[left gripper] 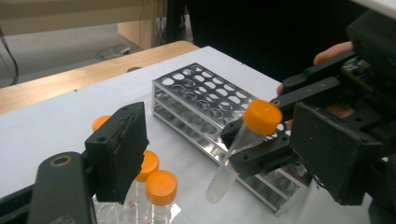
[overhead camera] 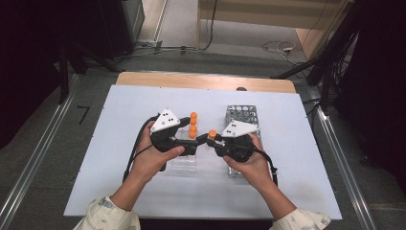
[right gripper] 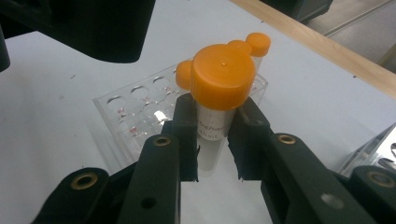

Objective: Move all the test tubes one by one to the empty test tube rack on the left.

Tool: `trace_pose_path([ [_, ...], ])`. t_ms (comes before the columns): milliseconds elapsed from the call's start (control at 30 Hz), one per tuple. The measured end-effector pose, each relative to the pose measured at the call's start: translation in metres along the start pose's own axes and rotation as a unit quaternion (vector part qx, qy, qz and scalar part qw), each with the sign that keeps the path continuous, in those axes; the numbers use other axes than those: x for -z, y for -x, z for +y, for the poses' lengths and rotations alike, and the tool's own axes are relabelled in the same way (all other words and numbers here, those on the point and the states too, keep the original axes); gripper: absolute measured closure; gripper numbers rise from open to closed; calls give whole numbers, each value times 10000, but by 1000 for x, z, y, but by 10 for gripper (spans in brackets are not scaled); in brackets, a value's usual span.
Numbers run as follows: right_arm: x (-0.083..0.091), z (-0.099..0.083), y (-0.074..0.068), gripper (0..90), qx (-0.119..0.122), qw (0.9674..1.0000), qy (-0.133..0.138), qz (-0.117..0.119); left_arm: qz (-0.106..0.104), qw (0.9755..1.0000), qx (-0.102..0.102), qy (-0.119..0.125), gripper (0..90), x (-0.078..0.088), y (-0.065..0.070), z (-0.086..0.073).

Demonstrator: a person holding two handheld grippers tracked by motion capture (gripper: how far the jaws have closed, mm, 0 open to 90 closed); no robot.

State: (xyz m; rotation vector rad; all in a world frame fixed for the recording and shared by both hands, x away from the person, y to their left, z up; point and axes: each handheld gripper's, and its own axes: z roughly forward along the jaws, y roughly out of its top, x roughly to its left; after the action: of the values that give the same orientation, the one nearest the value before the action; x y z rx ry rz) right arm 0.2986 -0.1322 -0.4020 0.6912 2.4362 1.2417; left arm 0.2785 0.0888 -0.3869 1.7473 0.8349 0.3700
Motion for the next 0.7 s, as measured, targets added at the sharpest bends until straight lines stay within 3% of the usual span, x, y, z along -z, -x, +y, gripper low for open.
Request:
trace_pose_path([
  [333,-9,1,-7,714,67,9999,-65,115,-189,9996,-59,-177,278,-6,7,-3],
  [500,-10,3,-11,714,102,9998,-49,167,-308,9994,52,-155,359,-8,7,-5],
  [600,-9,4,-13,714,105,9998,-61,186,-243,9996,10,-132,407,-8,7,-6],
  [700,-10,5,-13,714,102,9997,-50,196,-307,9995,10,-115,453,-8,7,-6],
])
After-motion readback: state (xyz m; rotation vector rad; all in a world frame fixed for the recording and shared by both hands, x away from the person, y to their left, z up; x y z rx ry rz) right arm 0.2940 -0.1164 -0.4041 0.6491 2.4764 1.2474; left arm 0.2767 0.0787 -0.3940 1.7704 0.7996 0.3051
